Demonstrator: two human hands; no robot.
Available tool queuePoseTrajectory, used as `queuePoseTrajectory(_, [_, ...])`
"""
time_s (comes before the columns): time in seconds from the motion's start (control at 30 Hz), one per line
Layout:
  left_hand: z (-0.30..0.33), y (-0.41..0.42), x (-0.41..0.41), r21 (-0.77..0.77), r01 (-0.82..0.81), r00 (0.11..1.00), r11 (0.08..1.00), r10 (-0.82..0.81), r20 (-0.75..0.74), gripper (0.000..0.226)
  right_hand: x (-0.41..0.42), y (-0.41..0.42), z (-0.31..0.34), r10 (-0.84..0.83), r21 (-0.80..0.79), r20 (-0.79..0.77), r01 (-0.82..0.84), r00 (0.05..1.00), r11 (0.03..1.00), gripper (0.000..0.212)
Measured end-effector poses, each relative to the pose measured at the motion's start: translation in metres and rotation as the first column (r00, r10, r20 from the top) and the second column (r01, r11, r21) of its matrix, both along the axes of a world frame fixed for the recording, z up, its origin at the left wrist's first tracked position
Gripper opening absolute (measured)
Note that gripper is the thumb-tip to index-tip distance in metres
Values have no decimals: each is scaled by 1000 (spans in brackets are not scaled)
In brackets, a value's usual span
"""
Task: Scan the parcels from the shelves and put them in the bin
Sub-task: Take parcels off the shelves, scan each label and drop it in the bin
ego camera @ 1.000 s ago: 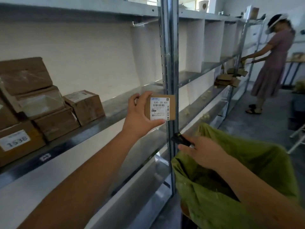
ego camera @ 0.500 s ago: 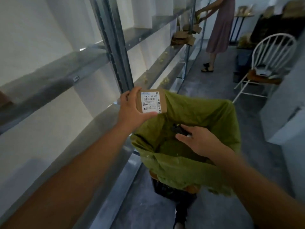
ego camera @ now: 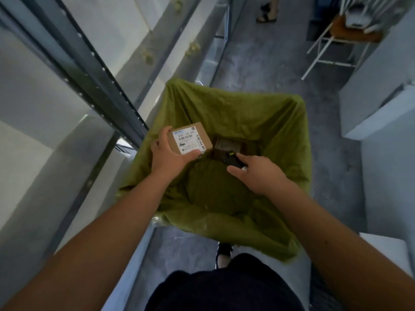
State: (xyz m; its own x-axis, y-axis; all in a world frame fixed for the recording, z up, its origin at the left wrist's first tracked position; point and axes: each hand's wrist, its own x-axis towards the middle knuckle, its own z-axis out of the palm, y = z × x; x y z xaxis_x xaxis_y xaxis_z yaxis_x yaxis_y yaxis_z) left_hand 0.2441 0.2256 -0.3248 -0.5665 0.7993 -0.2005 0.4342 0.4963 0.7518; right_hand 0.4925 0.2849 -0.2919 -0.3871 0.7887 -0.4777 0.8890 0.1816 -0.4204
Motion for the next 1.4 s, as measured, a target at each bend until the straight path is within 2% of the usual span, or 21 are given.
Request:
queuePoseTrajectory(0.13, [-34, 17, 9, -104, -79, 984, 991, 94, 152, 113, 2, 16, -24, -17, -82, 41, 20, 999, 996, 72])
queuePoseTrajectory(0.23, [-59, 31, 17, -211, -150, 926, 966, 211, 312, 113, 3, 23, -39, -20, -126, 69, 28, 997, 992, 72])
queuePoseTrajectory(0.33, [-82, 42, 26, -384, -215, 778, 898, 395, 488, 103, 6, 30, -49, -32, -160, 94, 47, 995, 986, 73])
queuePoseTrajectory(0.43, [-108, 48, 29, -507, -235, 631, 829, 527, 569, 90, 9, 37, -59, -61, -165, 126, 81, 990, 983, 73])
queuePoseTrajectory(0.5, [-128, 50, 28, -536, -237, 601, 810, 556, 575, 89, 9, 40, -66, -69, -170, 164, 97, 984, 981, 74])
queuePoseTrajectory(0.77, [-188, 65, 11, -609, -259, 598, 750, 620, 508, 106, -2, 37, -97, -142, -208, 284, 206, 948, 956, 78])
queuePoseTrajectory(0.87, [-204, 70, 9, -632, -290, 565, 718, 662, 493, 107, -17, 33, -109, -170, -248, 265, 237, 949, 939, 77])
queuePoseTrajectory(0.97, [-218, 72, 7, -602, -366, 541, 709, 689, 482, 96, -33, 35, -125, -188, -281, 243, 255, 951, 925, 77])
queuePoseTrajectory(1.2, [-248, 74, -10, -555, -379, 581, 740, 657, 480, 65, -62, 43, -163, -213, -359, 178, 265, 961, 895, 77])
queuePoseTrajectory(1.27, [-255, 77, -15, -567, -408, 555, 716, 687, 468, 59, -66, 44, -172, -211, -371, 162, 258, 964, 892, 77])
queuePoseTrajectory(1.4, [-269, 83, -22, -605, -475, 367, 639, 769, 524, 60, -71, 47, -189, -214, -393, 159, 261, 964, 882, 78])
